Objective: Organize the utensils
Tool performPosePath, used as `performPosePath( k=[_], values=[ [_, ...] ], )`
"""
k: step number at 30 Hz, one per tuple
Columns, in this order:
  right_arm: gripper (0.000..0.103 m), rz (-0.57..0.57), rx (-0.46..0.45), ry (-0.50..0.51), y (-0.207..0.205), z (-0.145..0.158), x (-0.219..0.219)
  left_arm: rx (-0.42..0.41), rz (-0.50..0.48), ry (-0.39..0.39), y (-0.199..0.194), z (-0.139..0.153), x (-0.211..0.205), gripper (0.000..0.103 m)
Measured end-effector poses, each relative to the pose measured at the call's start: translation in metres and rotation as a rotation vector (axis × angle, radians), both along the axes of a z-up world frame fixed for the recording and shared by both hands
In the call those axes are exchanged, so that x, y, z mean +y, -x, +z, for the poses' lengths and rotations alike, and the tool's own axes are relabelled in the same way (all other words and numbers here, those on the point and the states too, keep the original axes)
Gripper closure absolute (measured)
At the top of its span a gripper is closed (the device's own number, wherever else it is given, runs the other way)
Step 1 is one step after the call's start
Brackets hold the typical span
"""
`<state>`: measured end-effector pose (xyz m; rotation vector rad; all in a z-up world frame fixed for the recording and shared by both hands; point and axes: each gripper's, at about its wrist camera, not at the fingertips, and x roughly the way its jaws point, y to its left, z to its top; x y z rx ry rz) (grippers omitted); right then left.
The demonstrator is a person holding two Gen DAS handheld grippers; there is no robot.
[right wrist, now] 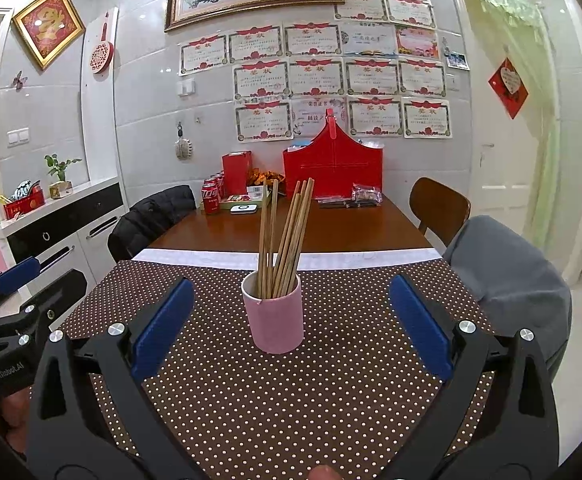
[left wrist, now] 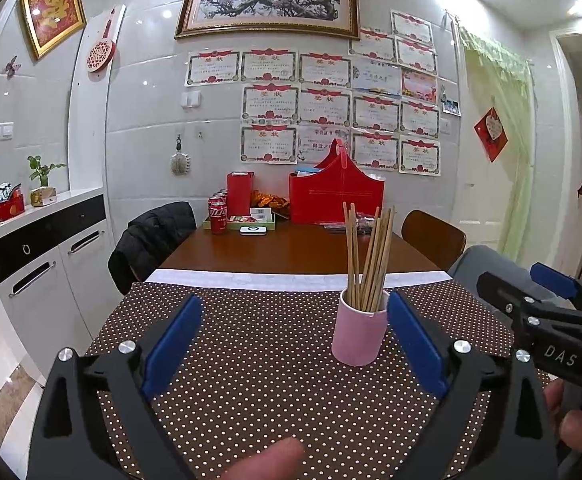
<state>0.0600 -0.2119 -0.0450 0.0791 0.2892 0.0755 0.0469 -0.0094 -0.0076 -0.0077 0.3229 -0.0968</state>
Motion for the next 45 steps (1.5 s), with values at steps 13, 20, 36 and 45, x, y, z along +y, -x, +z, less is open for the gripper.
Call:
performPosePath(
  k=[13,20,36,45],
  values=[
    [0.006,0.001,-0.001,0.003,0.0015,0.0000,0.0006,0.005,-0.001,0.010,0.0013,0.0035,0.0007,0.008],
    [0.006,0.009,-0.002,0.006,0.0018,0.0040,0.0019,-0.002,0.003,-0.002,0.0011,0.0032,0.0026,0.008],
    [0.006,0.018,-0.003,0.008,-0.0029,0.0080,0.0080,0.005,0.005,0.015,0.0020,0.0036,0.0069,0.008],
    [0.006,0.018,-0.002,0.008,-0.0034,0.0076,0.0078,0.008,0.003,0.008,0.0008,0.0015,0.0065,0.008]
  ],
)
